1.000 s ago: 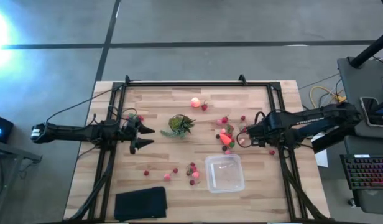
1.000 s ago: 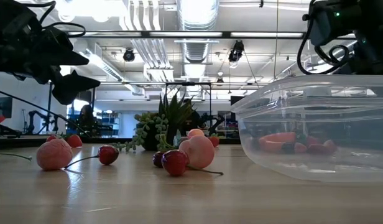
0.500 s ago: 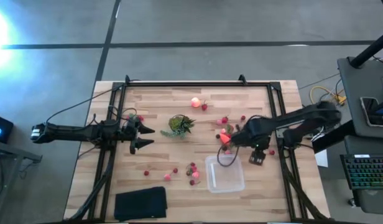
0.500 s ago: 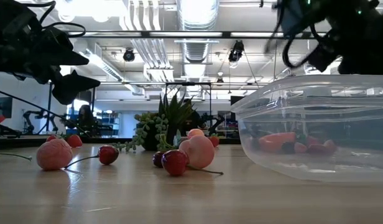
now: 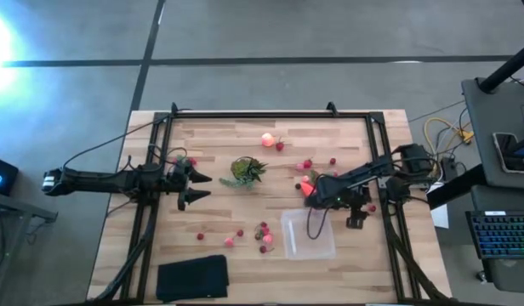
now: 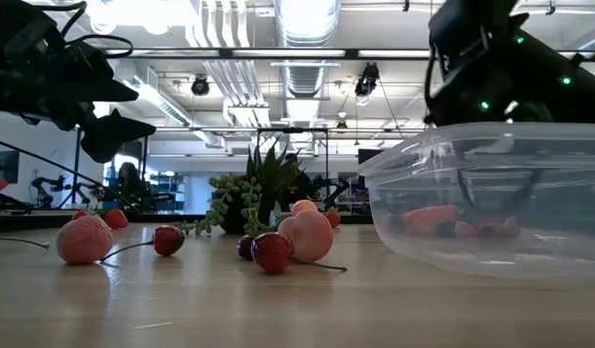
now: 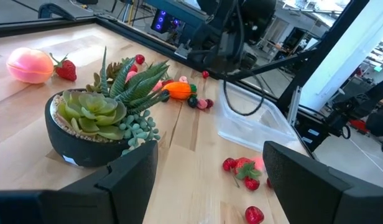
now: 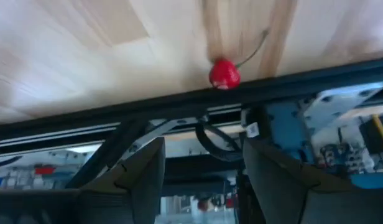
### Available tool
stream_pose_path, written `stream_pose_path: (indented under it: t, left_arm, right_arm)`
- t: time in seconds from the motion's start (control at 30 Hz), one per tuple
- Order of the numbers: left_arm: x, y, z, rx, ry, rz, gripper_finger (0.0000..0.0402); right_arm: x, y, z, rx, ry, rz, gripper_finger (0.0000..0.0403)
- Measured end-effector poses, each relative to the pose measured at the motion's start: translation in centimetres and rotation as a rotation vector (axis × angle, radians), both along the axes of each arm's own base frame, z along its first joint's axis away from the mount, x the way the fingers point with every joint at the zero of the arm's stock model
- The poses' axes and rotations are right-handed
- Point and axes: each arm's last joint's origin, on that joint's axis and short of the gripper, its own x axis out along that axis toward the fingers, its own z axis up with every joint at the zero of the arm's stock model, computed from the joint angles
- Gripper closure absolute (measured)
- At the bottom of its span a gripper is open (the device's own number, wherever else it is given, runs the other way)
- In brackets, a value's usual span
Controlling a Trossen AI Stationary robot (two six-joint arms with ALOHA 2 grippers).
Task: Pick and placing Produce into tupperware
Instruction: Put the cherry into the bin
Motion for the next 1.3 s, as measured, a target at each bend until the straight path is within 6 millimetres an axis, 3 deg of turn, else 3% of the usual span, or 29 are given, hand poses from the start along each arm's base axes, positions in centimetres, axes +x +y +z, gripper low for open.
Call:
stream_pose_path:
  t: [0.23,0.4,0.57,0.7,0.83,0.97,1.3]
  left_arm:
    - [0.0,0.0,0.0,0.000,-0.001,0.000,0.0125]
    - [0.0,0.0,0.0,0.000,-0.002,0.000,0.0125]
    - [0.0,0.0,0.0,0.000,-0.002,0.000,0.0125]
    - [0.0,0.0,0.0,0.000,-0.002,0.000,0.0125]
    - [0.0,0.0,0.0,0.000,-0.001,0.000,0.0125]
    - [0.0,0.0,0.0,0.000,-0.001,0.000,0.0125]
    - [0.0,0.0,0.0,0.000,-0.001,0.000,0.0125]
  right_arm:
    - [-1.6,-0.1,-0.6,-0.043,-0.080,-0.072,0.0193]
    - [-1.8,-0.1,1.3,-0.028,-0.279,-0.126,0.0193]
    - [-4.0,-0.5,2.9,-0.036,-0.449,-0.223,0.0193]
    - [-6.1,-0.8,2.5,-0.092,-0.459,-0.344,0.0193]
    - [-6.8,-0.8,1.8,-0.120,-0.463,-0.425,0.0194]
    - [-6.2,-0.8,1.1,-0.242,-0.459,-0.493,0.0194]
    - [-6.0,0.3,0.4,-0.664,-0.339,-1.017,0.0194]
